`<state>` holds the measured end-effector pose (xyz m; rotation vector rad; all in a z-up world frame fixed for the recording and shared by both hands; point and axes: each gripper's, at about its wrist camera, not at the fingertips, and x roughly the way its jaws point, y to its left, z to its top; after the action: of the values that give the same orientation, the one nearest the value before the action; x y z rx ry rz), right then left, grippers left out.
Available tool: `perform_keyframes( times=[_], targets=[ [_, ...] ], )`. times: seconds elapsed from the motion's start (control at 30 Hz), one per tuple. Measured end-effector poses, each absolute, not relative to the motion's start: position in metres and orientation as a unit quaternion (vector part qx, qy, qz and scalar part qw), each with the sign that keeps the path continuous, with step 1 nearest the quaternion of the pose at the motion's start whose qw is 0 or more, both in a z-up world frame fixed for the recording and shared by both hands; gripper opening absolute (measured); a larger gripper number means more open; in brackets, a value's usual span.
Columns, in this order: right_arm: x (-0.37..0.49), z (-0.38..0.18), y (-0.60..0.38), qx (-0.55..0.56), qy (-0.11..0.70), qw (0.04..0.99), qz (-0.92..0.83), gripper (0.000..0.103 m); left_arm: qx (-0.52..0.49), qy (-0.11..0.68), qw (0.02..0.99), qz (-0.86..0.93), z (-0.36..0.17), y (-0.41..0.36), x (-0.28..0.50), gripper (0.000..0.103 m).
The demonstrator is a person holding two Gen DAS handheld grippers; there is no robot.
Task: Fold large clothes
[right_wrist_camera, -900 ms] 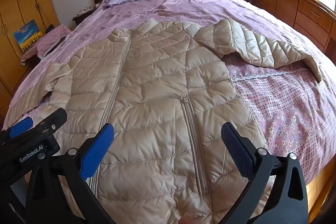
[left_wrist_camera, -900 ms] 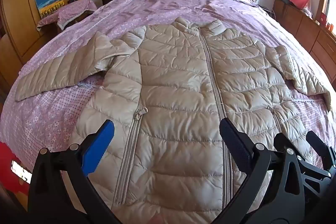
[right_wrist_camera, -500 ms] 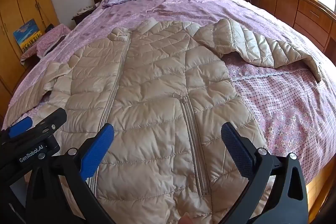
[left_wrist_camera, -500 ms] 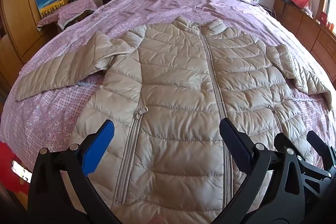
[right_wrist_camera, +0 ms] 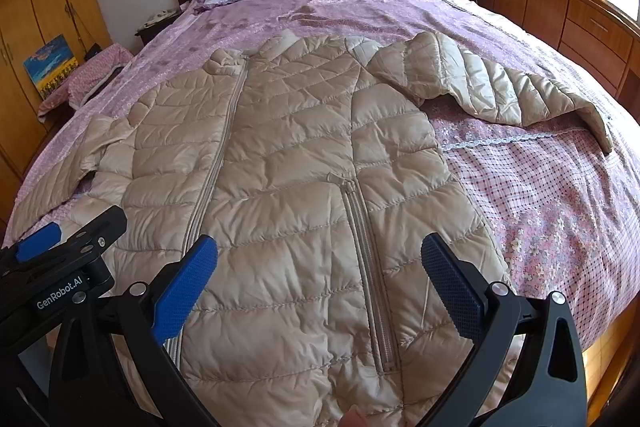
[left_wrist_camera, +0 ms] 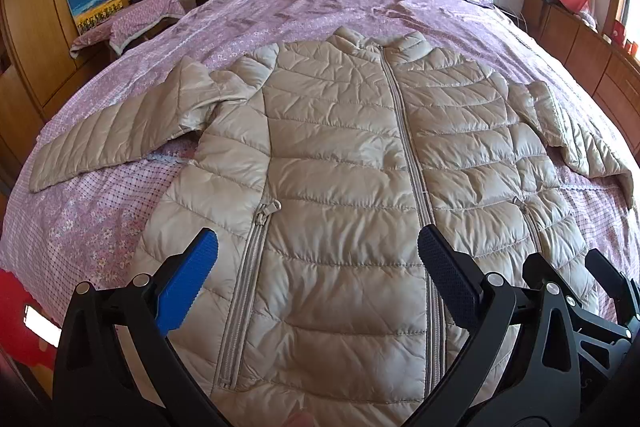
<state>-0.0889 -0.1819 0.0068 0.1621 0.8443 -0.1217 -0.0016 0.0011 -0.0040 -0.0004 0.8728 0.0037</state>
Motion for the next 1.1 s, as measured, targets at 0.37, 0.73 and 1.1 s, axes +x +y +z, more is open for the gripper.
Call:
perform_keyframes(
  times=[0.37, 0.73, 1.1],
  targets=[
    [-0.0879, 0.0076, -0.181, 0.078, 0.41, 0.907, -0.059, 0.098, 0.001, 0.424, 0.906, 0.003, -0.0033, 0.0004, -0.0007, 0.1],
    [-0.0883, 0.0085, -0.1804, 0.076, 0.409, 0.907, -0.06, 0.098, 0.002, 0.424, 0.906, 0.003, -0.0031, 0.0004, -0.0005, 0.1],
    [-0.0879, 0.0092, -0.1796, 0.075, 0.41, 0.907, -0.06, 0.098, 0.003, 0.425, 0.905, 0.003, -0.0028, 0.0, -0.0002, 0.1]
  ],
)
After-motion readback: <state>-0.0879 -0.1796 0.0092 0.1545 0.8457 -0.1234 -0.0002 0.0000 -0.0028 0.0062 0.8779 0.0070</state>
